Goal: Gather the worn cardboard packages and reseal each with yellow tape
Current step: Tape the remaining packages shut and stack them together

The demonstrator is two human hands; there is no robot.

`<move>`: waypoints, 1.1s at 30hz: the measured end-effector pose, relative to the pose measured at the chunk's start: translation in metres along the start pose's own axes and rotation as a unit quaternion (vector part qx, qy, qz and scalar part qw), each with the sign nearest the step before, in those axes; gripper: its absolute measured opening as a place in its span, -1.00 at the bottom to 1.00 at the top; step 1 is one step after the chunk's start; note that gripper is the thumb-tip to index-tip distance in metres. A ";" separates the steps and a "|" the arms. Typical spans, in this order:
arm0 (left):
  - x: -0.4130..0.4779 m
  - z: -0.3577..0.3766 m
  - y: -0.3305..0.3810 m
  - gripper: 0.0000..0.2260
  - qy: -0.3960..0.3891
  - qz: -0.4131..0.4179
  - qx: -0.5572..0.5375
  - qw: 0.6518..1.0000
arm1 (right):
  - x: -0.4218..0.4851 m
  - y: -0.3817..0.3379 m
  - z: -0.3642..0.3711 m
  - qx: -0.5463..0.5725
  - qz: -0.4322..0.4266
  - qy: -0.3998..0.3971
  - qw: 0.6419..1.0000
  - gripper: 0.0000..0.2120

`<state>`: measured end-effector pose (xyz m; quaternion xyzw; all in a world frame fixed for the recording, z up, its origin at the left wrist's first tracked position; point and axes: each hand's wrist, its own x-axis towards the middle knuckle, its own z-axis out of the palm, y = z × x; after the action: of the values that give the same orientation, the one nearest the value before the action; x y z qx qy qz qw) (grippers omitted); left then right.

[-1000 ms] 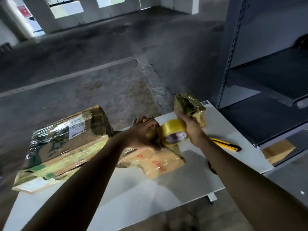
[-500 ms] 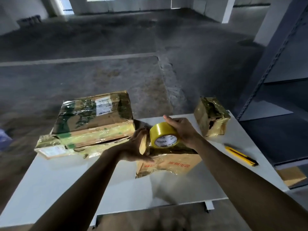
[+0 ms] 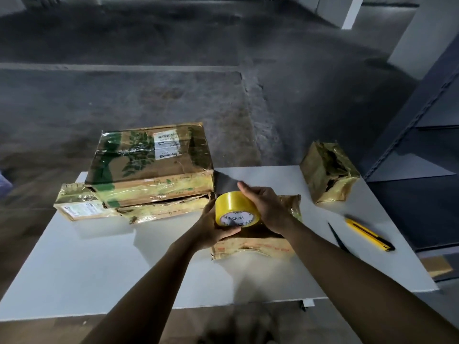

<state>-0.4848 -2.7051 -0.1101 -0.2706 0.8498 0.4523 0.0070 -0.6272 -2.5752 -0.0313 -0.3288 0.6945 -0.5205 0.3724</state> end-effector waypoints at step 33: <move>0.057 0.036 0.062 -0.58 0.107 0.071 0.381 0.915 | -0.003 0.034 -0.065 -0.027 0.127 0.091 0.987 -0.32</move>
<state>-0.5703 -2.6758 -0.0988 -0.2329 0.9705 0.0614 -0.0140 -0.6837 -2.5333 -0.0522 -0.1988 0.7755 -0.4775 0.3620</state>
